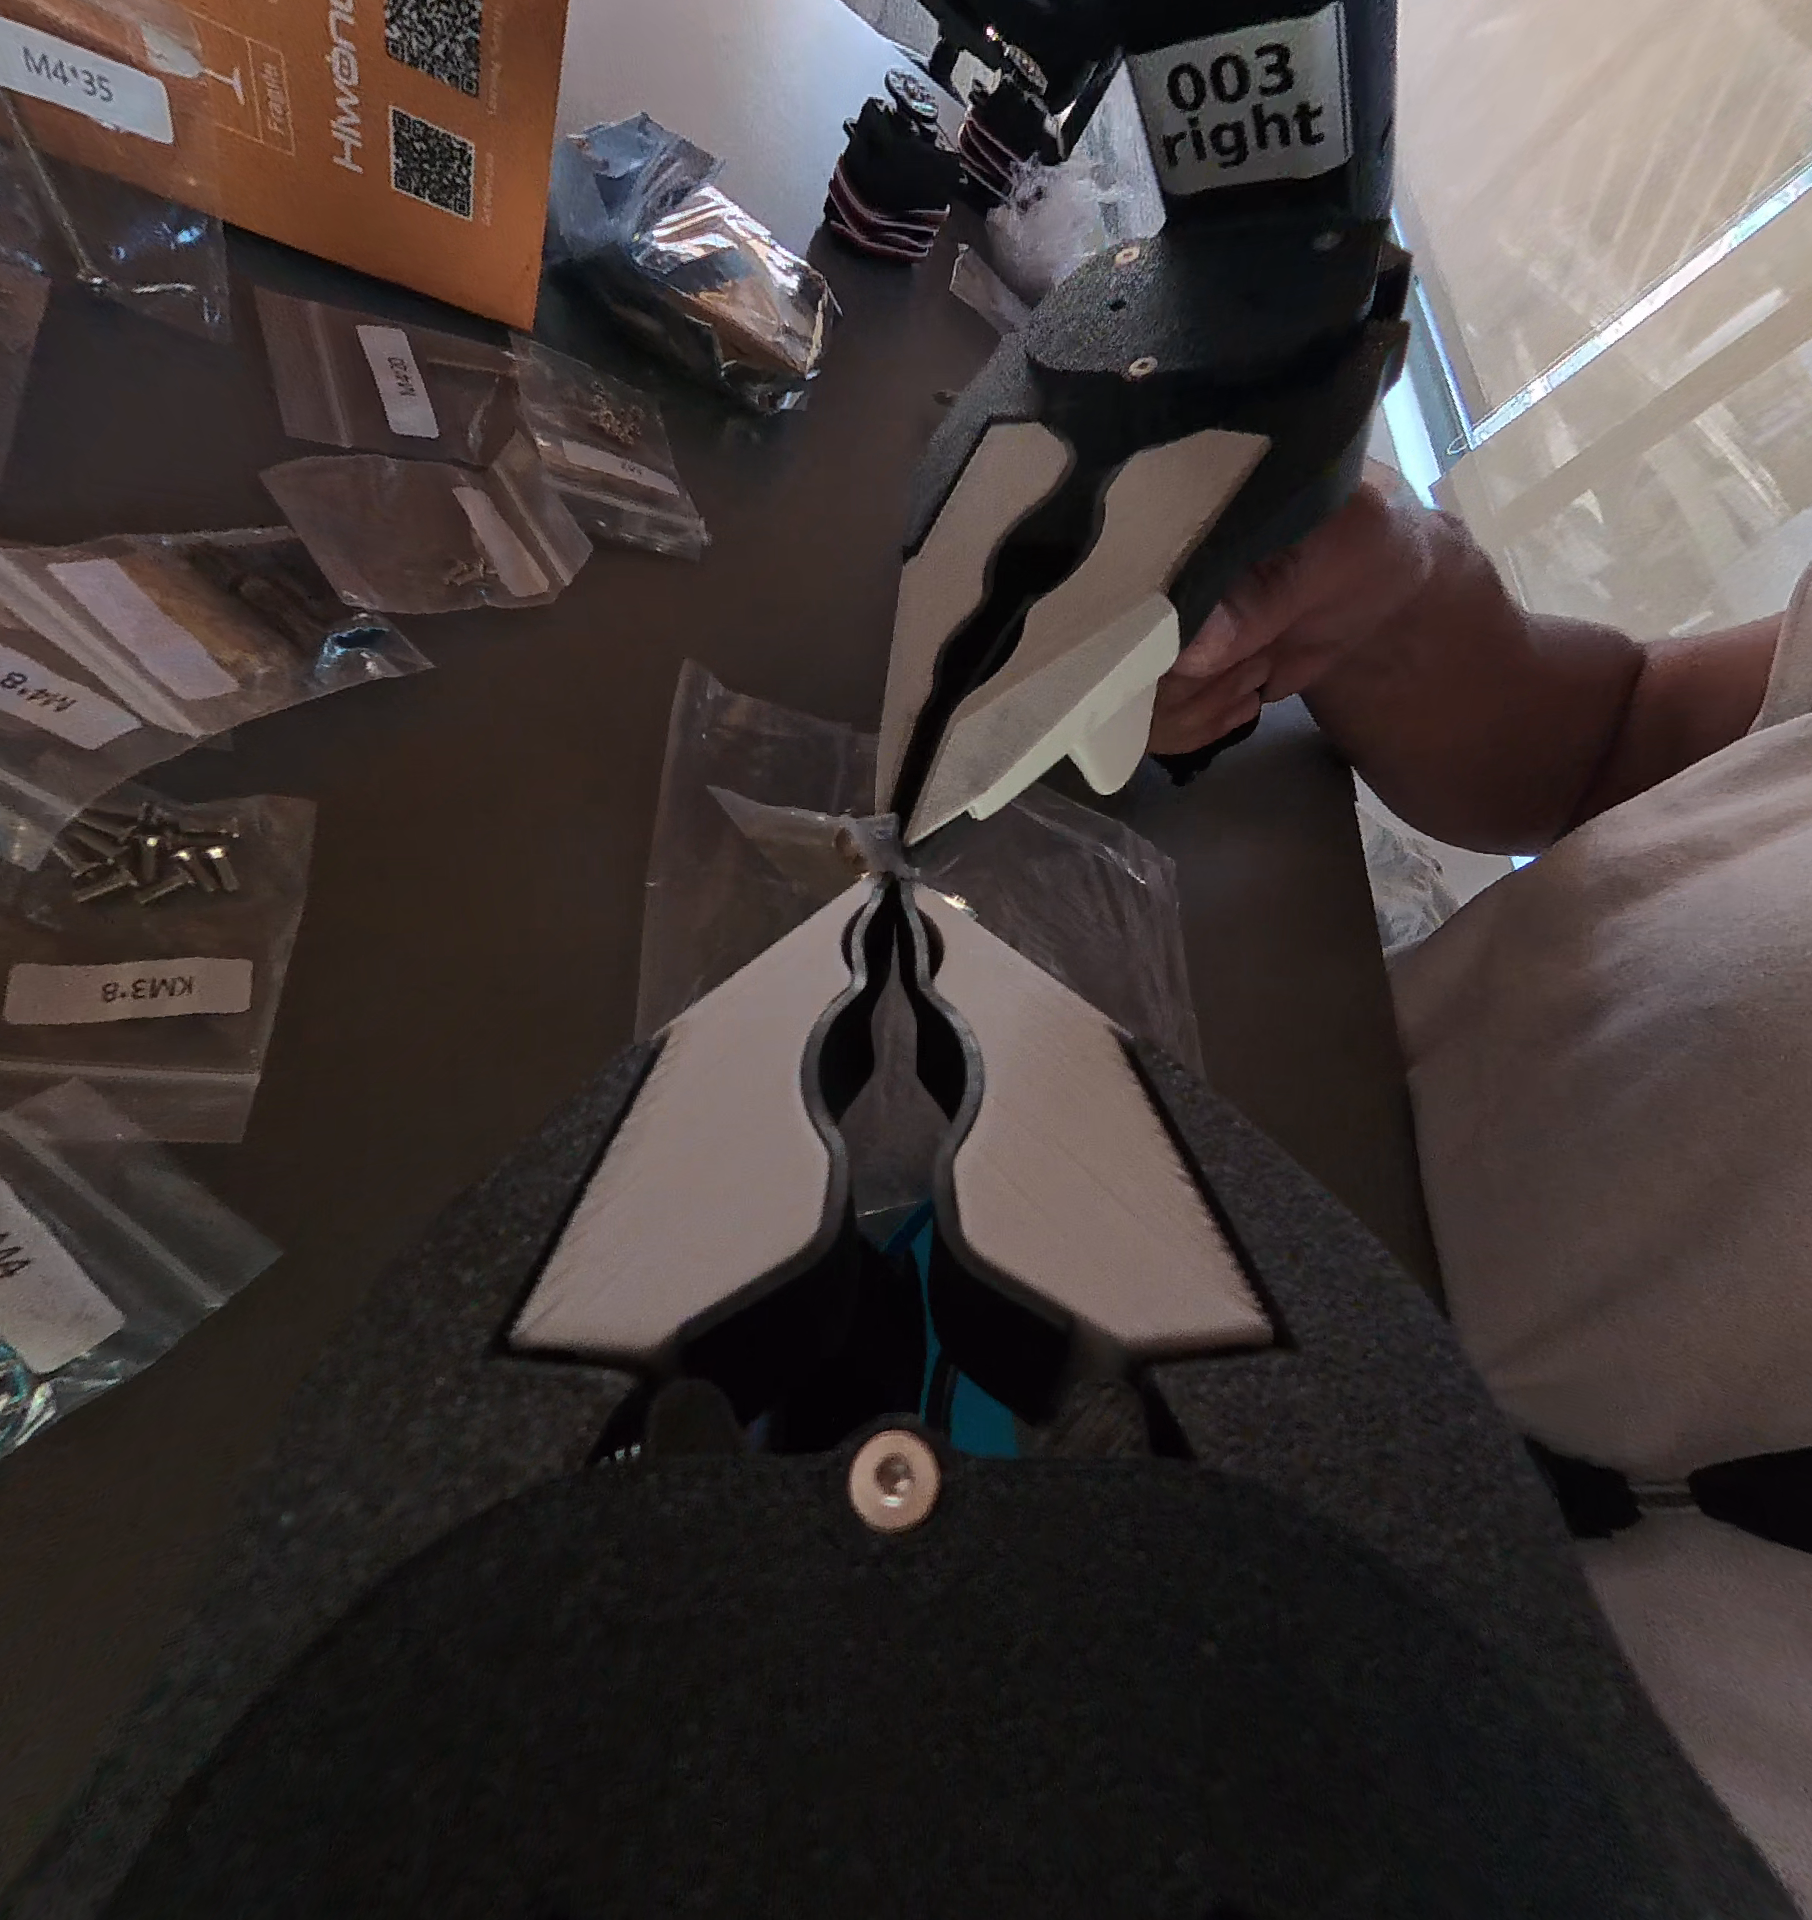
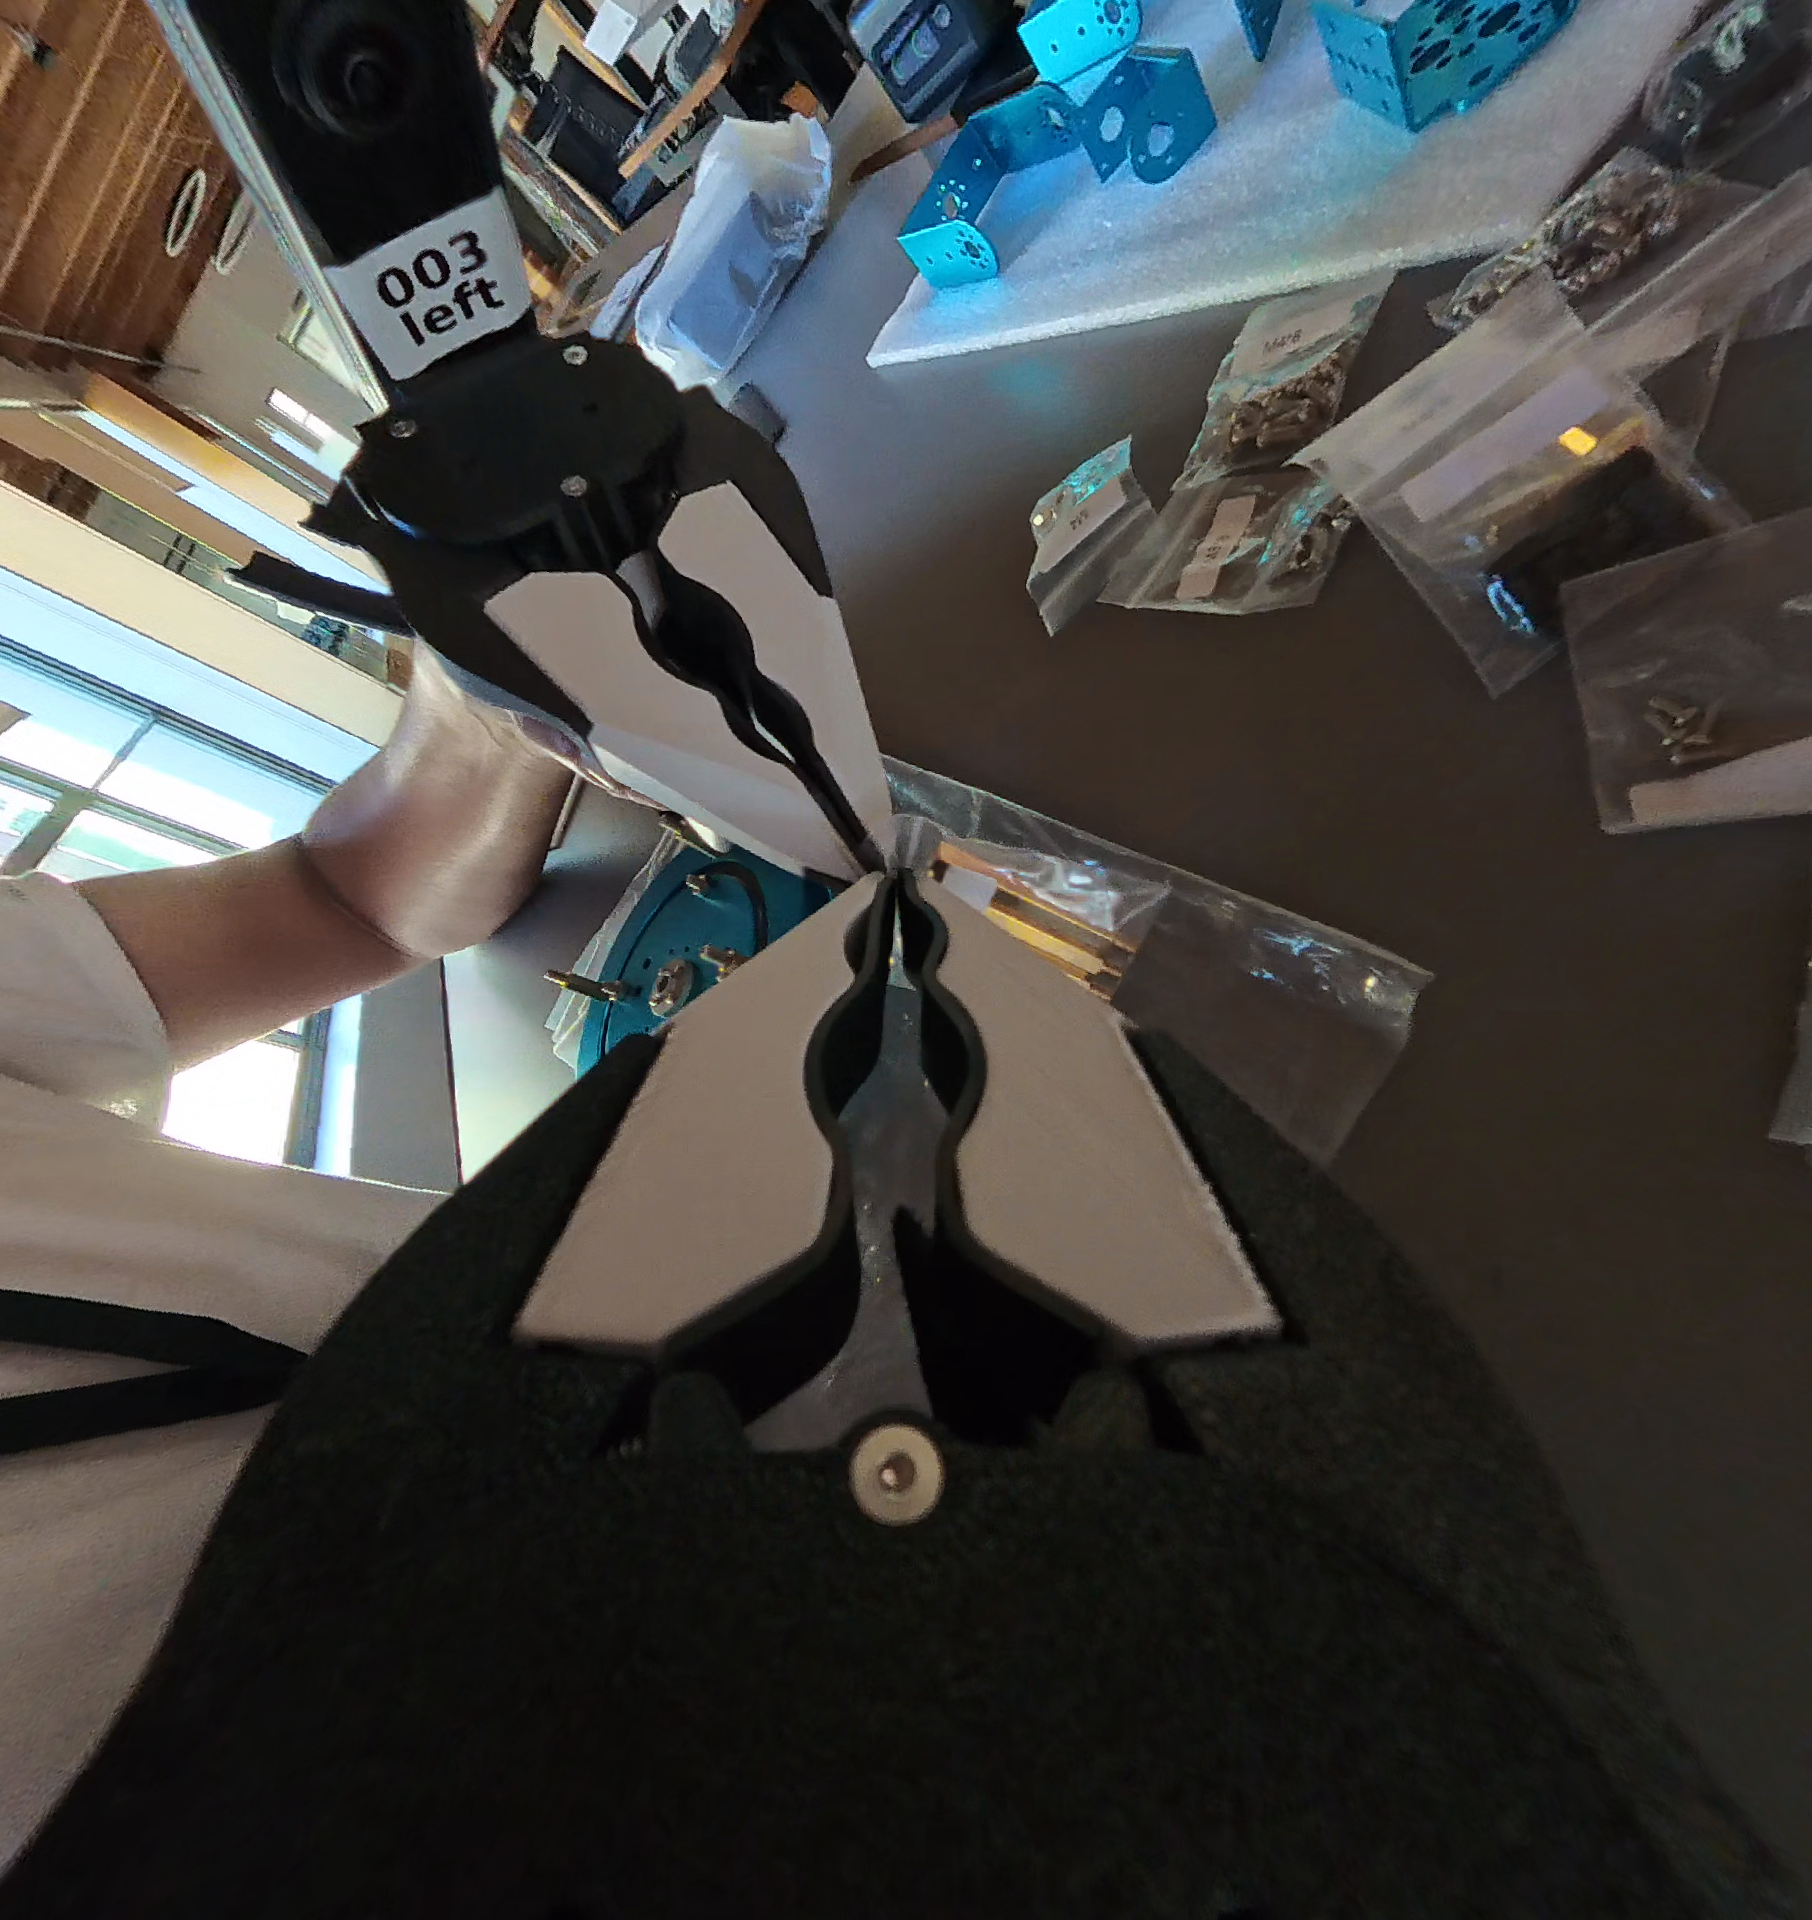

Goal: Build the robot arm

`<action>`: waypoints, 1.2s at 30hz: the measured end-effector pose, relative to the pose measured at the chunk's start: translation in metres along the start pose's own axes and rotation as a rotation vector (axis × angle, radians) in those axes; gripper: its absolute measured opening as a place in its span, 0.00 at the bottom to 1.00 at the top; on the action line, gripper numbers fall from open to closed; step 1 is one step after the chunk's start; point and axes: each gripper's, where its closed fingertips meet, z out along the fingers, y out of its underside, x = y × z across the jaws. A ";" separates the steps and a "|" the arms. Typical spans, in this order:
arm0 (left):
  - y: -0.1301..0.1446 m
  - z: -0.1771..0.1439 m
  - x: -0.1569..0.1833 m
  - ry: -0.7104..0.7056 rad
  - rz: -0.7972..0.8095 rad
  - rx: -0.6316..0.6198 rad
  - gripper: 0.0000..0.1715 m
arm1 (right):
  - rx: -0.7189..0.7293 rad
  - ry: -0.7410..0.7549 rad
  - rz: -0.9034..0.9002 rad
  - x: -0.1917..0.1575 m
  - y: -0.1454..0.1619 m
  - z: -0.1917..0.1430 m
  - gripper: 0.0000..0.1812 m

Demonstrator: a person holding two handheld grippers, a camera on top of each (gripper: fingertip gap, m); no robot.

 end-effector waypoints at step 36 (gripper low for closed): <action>-0.011 0.000 -0.002 -0.046 0.015 0.006 0.13 | 0.080 -0.054 0.120 0.002 -0.005 -0.005 0.00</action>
